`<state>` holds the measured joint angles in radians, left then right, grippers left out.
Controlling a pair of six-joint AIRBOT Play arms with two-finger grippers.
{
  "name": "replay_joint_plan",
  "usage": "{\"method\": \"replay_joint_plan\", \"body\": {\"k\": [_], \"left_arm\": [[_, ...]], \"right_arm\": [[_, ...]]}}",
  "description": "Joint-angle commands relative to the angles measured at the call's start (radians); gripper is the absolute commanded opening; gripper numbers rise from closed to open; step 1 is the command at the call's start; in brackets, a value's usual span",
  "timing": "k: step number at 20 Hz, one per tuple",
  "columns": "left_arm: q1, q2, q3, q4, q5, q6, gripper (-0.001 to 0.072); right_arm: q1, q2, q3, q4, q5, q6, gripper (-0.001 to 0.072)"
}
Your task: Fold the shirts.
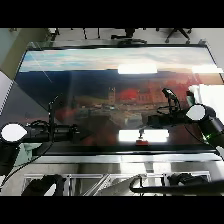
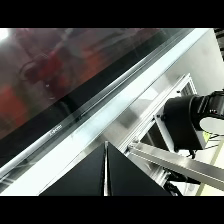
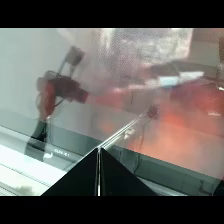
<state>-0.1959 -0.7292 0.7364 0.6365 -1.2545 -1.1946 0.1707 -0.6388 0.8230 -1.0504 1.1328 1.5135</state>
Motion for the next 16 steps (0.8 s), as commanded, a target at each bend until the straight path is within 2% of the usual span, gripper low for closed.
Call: {"method": "replay_joint_plan", "body": {"k": [1,8,9,12,16], "left_arm": [[0.000,0.001,0.000,0.000,0.000,0.000,0.0013],[0.002,0.001,0.009,0.044,-0.066,-0.002,0.0012],[0.002,0.001,0.027,0.110,-0.076,-0.027,0.0011],[0.002,0.002,0.139,0.441,-0.164,-0.193,0.0011],[0.002,0.002,0.267,0.836,-0.249,-0.367,0.0017]], "right_arm": [[0.001,0.001,0.000,0.000,0.000,0.001,0.0020],[0.001,0.001,0.000,0.000,0.000,0.002,0.0021],[0.001,0.001,0.000,0.000,0.000,0.002,0.0021],[0.001,0.001,0.000,0.000,0.000,0.001,0.0021],[0.001,0.001,0.000,0.000,0.000,0.001,0.0020]]}}
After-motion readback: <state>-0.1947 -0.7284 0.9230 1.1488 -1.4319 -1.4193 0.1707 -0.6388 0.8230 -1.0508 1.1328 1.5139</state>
